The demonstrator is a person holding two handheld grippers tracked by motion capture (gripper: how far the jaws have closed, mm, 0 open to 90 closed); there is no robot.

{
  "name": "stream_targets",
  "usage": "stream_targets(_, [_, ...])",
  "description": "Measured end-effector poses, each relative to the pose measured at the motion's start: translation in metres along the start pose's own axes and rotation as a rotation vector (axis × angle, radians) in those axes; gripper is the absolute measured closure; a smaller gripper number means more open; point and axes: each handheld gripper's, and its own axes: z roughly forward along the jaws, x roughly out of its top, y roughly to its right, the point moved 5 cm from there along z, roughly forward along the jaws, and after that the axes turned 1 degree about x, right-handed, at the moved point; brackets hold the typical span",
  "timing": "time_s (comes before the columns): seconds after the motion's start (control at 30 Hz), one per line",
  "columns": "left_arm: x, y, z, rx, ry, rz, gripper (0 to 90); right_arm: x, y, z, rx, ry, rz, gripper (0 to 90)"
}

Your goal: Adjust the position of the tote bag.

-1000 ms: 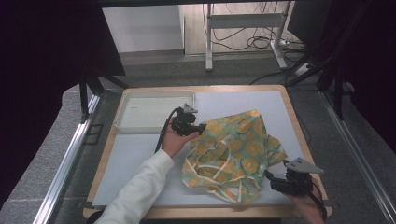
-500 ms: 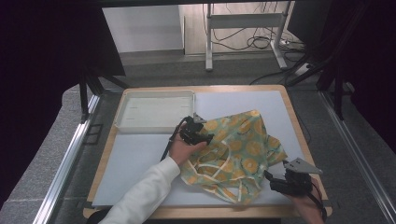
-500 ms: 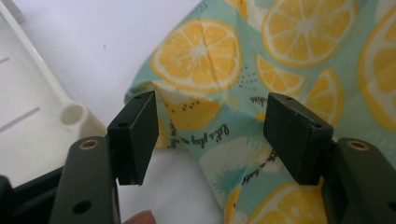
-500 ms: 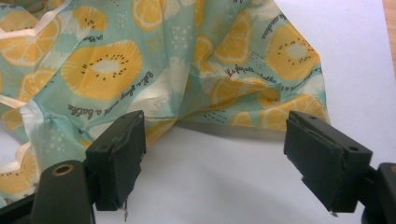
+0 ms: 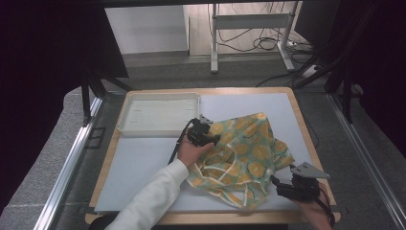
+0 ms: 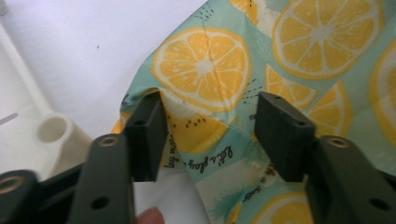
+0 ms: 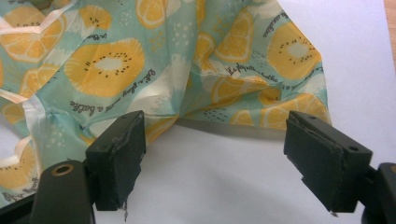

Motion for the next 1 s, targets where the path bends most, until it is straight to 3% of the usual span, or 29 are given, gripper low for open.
stream_targets(0.2, [0.0,-0.003,0.007,-0.019,-0.013,-0.01,70.9,0.0,0.001,0.0,-0.002,0.001,0.0,21.0])
stream_targets(0.37, [0.001,-0.003,0.005,-0.031,0.001,0.015,86.7,0.0,0.001,0.0,-0.003,0.001,0.0,21.1])
stream_targets(1.0, [-0.001,-0.008,-0.018,-0.107,0.047,0.026,88.9,0.001,0.002,0.002,-0.034,-0.017,0.001,22.3])
